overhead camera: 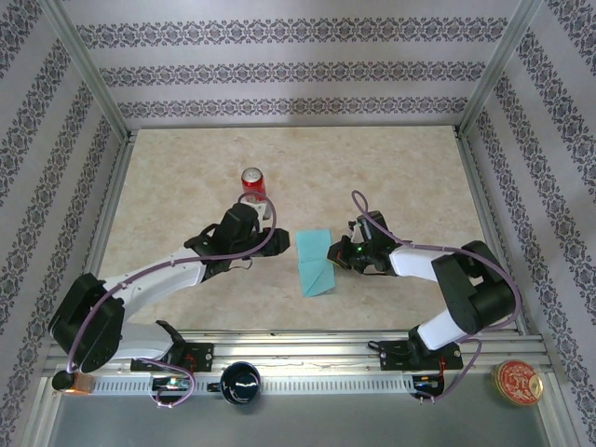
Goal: Fold a paper plane with a square sheet of paper (pick it up from the middle)
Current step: Turn over the paper at the center of the table.
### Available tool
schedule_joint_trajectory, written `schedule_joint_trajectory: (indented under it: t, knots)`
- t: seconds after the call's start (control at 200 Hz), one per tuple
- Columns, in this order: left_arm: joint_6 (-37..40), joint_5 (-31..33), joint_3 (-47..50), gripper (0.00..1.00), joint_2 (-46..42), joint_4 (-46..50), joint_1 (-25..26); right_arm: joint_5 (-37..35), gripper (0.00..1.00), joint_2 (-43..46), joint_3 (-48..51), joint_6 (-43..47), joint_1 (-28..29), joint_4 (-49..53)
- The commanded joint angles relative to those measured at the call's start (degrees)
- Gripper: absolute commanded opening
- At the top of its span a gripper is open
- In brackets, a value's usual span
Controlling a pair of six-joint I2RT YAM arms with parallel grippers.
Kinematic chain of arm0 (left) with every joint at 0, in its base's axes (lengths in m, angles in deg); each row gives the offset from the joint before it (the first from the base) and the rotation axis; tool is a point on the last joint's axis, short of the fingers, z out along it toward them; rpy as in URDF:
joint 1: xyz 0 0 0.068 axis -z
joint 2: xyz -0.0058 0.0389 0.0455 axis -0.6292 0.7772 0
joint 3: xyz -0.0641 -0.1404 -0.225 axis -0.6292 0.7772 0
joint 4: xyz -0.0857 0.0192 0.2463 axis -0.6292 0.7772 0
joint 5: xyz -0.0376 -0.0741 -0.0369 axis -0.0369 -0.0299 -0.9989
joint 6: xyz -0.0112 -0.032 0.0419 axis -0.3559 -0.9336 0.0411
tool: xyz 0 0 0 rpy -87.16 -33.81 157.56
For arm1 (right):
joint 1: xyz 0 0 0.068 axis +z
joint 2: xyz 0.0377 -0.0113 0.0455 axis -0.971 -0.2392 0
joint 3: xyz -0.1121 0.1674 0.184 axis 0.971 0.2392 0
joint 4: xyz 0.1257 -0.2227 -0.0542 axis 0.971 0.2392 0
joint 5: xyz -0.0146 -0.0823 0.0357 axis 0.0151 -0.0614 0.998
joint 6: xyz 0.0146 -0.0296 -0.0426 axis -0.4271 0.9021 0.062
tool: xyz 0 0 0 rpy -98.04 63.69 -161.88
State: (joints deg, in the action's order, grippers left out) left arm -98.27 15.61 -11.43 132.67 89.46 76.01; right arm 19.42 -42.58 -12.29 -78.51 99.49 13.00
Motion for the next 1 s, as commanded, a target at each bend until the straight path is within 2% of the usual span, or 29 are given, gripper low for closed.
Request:
schedule_joint_trajectory:
  t: [0.0,0.12,0.34,0.54,0.63,0.774,0.999]
  knots:
    - [0.9,3.4,1.5,0.4,-3.0,2.5,-1.1,-3.2,0.02,5.2,-2.7,3.7,-0.5,6.9]
    - [-0.3,4.9,4.3,0.46,-6.8,2.6,-1.9,-10.5,0.01,11.7,-6.2,8.9,0.7,18.9]
    - [-2.3,9.8,8.1,0.54,-15.2,3.8,-3.5,-32.3,0.01,18.9,-17.3,18.3,2.7,45.0]
    - [-1.6,14.6,9.1,0.57,-21.6,6.6,-4.6,-53.9,0.0,15.2,-29.4,23.8,7.8,61.5]
    - [-4.2,21.4,8.5,0.58,-25.3,12.2,-4.7,-59.8,0.0,10.8,-33.8,23.3,9.7,66.2]
    - [-6.8,28.5,10.0,0.58,-33.2,16.8,-4.8,-66.2,0.0,3.7,-37.7,22.1,15.3,67.2]
    - [-6.3,36.3,8.7,0.58,-42.5,25.8,-4.9,-63.9,0.02,-12.0,-46.2,17.2,23.4,67.2]
